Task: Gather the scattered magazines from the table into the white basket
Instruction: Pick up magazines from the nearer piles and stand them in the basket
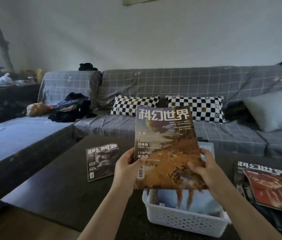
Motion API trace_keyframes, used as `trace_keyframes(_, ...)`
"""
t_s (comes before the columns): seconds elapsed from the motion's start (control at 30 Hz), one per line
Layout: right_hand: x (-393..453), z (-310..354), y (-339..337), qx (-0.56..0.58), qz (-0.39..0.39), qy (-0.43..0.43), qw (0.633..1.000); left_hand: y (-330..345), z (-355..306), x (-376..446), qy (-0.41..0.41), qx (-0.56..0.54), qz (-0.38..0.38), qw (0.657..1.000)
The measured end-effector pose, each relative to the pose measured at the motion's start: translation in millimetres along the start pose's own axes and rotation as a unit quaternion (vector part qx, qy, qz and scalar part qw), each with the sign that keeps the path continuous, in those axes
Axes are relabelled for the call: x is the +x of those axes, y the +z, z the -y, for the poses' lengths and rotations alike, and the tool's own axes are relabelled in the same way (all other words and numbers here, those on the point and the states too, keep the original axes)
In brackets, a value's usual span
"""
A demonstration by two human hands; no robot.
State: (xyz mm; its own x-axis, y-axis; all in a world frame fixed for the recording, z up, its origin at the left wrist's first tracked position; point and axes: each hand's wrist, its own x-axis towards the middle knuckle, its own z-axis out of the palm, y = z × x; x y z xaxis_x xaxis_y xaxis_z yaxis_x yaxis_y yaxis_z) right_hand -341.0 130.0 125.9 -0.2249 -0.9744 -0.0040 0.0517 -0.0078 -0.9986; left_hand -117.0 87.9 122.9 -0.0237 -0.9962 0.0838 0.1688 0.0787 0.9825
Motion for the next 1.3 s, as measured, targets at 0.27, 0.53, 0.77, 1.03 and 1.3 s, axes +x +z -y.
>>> trace_keyframes(0.27,-13.3,-26.2,-44.9,-0.145,-0.107,-0.02,0.983,50.8,47.0,5.7,-0.021,0.113,0.03,0.993)
trace_keyframes(0.53,-16.8,-61.8,-52.9,-0.332,-0.156,-0.005,0.93,61.5,81.7,4.1,0.019,0.277,0.001,0.961)
trace_keyframes(0.77,-20.9,-64.1,-42.4,-0.351,-0.158,-0.013,0.923,61.4,83.1,-0.1,0.045,0.31,-0.037,0.949)
trace_keyframes(1.03,-18.7,-68.4,-41.6,-0.397,-0.171,-0.012,0.902,56.7,86.5,0.0,0.064,0.342,-0.011,0.937)
trace_keyframes(1.3,-19.8,-68.9,-40.0,-0.388,-0.182,-0.025,0.903,55.5,79.0,-5.5,0.044,0.282,0.012,0.958)
